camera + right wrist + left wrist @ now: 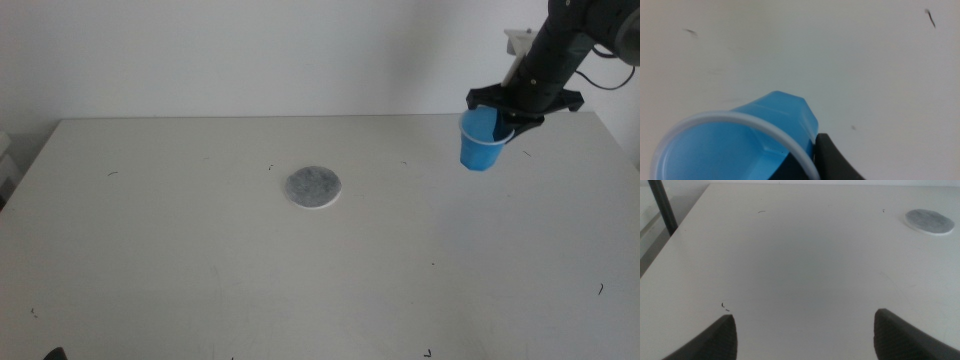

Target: Place an empty cup on a cup mat.

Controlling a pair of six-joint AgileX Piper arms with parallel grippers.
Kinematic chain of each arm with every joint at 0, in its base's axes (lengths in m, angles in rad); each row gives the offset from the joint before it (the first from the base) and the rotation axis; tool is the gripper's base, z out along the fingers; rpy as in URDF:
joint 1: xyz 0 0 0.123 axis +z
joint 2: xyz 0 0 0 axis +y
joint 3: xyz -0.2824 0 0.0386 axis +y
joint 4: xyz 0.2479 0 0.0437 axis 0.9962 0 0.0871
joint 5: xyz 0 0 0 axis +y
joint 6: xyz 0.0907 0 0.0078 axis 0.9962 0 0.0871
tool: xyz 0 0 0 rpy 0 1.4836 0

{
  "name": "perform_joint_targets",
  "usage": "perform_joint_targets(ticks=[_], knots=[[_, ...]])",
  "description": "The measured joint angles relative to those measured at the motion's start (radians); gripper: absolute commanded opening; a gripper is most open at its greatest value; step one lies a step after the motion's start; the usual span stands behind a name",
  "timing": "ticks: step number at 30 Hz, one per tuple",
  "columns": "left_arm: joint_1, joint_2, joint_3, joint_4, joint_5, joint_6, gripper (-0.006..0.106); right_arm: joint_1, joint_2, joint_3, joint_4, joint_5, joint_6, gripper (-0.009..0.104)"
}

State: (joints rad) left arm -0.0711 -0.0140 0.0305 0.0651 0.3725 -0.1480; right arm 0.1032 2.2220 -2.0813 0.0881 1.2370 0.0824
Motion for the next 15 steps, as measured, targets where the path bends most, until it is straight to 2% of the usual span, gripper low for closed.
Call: perform_joint_targets(ticks=[15], knots=[[0.000,0.000,0.000,0.000,0.000,0.000,0.105,0.265,0.040,-0.248,0.011,0.007,0.138,-0.001]])
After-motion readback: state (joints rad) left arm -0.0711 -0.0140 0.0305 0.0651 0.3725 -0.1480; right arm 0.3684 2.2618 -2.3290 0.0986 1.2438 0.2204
